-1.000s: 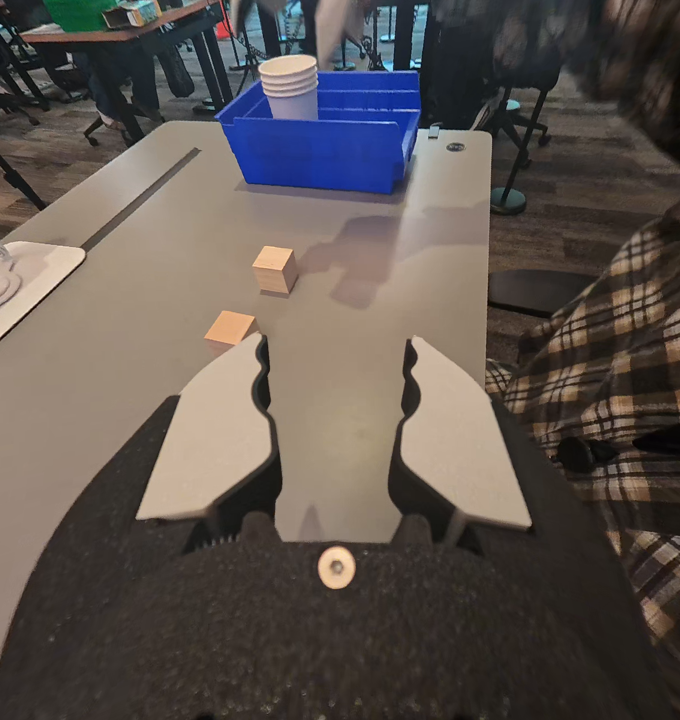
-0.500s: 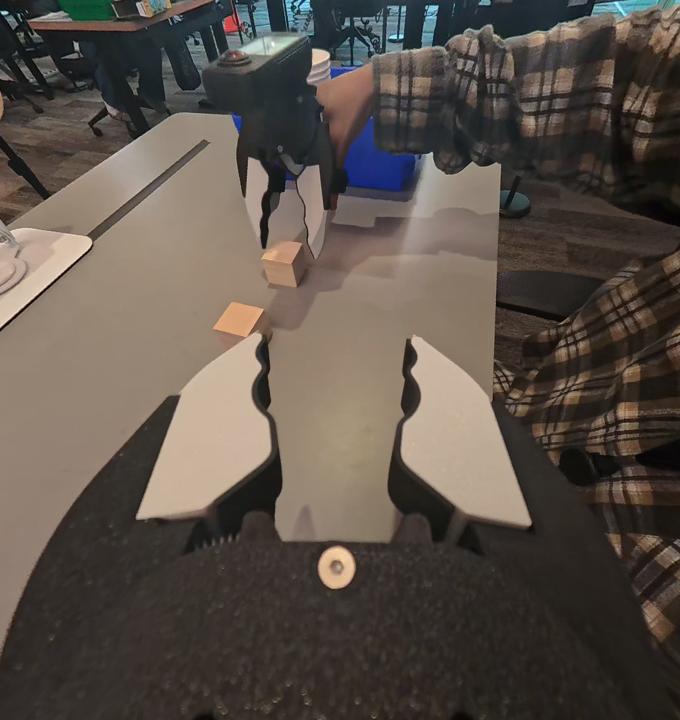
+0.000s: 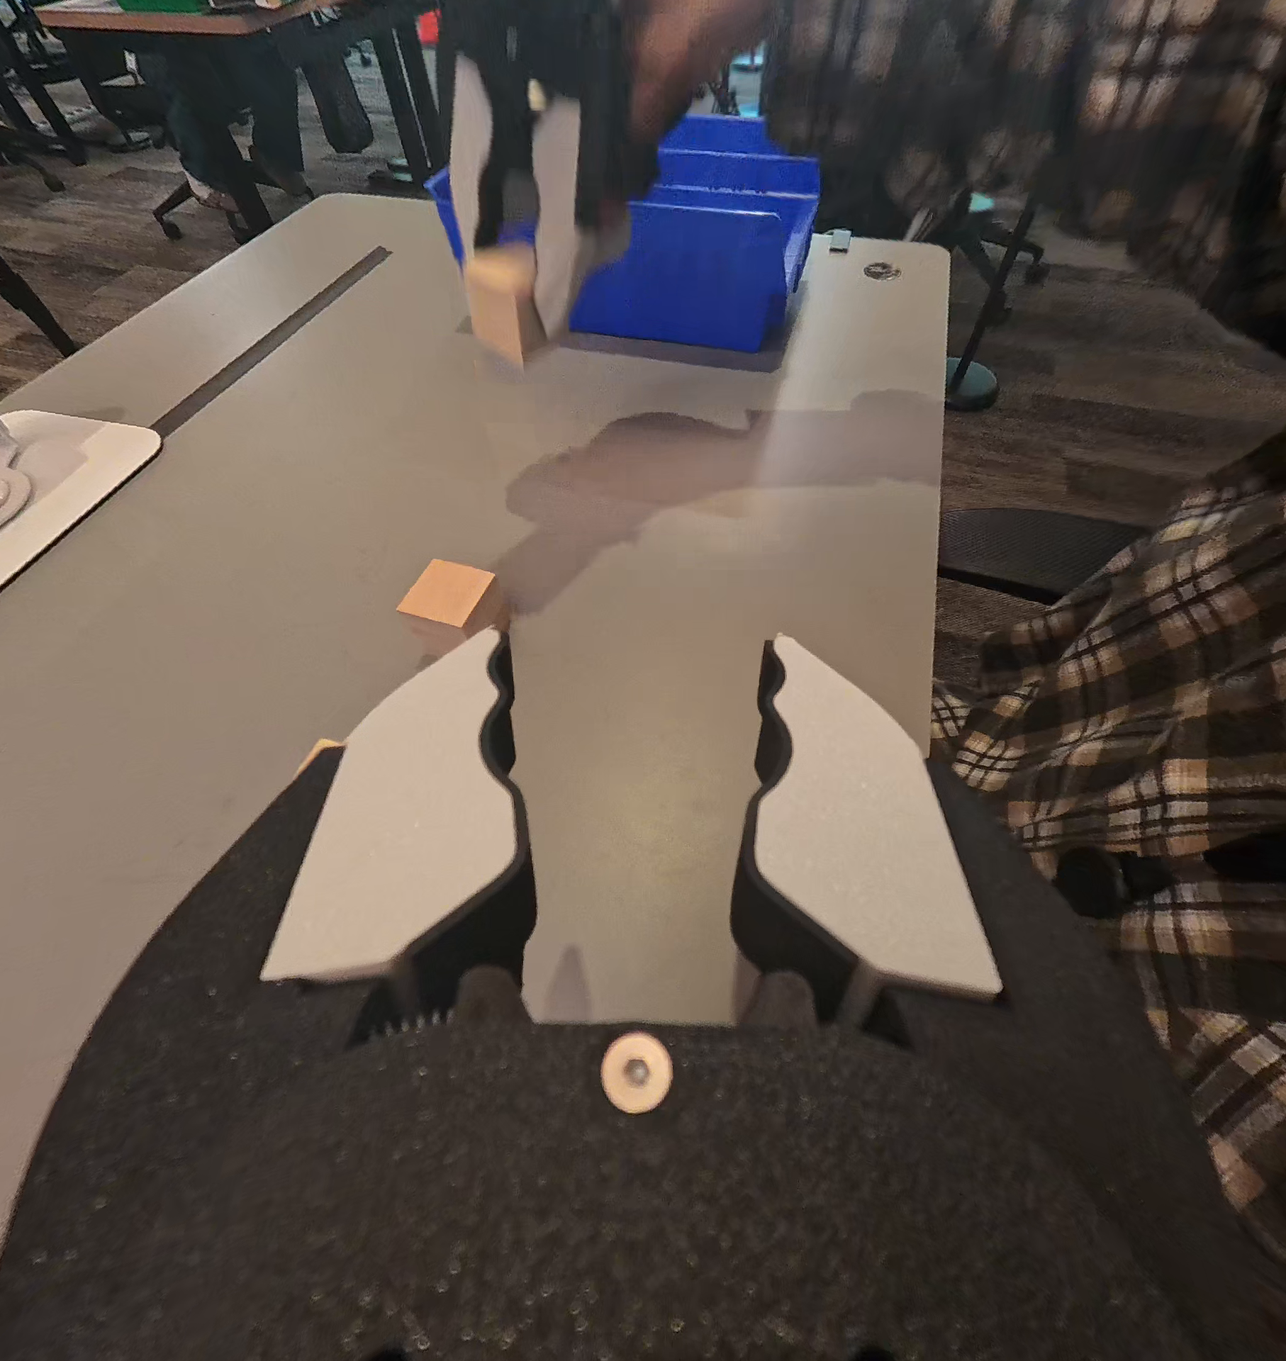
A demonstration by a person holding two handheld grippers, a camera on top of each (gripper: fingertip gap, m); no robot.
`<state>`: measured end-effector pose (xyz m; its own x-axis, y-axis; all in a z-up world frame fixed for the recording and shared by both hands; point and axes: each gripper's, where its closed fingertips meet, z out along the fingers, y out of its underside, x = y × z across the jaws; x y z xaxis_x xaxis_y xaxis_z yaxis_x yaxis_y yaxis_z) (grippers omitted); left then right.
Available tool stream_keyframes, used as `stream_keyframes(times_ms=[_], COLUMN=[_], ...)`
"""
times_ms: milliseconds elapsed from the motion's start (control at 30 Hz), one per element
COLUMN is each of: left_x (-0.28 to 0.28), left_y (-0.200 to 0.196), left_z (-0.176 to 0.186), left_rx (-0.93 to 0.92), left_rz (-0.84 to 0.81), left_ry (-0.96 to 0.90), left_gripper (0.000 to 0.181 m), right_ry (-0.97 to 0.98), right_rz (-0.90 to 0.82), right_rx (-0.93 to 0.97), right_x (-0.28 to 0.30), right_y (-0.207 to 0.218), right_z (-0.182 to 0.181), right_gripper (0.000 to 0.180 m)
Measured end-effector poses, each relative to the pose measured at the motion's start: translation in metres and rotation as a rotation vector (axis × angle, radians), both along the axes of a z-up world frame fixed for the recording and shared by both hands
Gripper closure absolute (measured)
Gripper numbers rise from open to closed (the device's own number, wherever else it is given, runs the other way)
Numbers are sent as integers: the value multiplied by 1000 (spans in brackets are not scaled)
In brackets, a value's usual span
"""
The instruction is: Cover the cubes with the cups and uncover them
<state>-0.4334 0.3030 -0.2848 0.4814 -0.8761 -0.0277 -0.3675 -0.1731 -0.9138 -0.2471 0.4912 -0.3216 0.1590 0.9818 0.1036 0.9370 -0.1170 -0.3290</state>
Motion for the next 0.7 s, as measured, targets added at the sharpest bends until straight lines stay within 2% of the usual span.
stream_keyframes(times_ms=[133, 233, 300, 400, 567, 700], left_x=[8, 13, 17, 20, 21, 21], left_y=[-2, -6, -8, -11, -13, -10], left_z=[-6, -9, -9, -6, -6, -9], left_rx=[-19, -17, -14, -3, 2, -7], left_rz=[-21, -34, -43, -51, -50, -47], left_ry=[12, 35, 43, 45, 51, 50], left_gripper=[118, 119, 119, 120, 120, 120], right_ry=[57, 60, 85, 62, -5, -34], right_rz=[-385, -683, -835, -977, -1087, -1118], right_rx=[78, 94, 40, -30, -92, -93], right_x=[87, 168, 208, 255, 298, 313], right_y=[21, 29, 28, 26, 33, 42], right_z=[79, 98, 87, 50, -11, -41], right_gripper=[135, 135, 135, 135, 135, 134])
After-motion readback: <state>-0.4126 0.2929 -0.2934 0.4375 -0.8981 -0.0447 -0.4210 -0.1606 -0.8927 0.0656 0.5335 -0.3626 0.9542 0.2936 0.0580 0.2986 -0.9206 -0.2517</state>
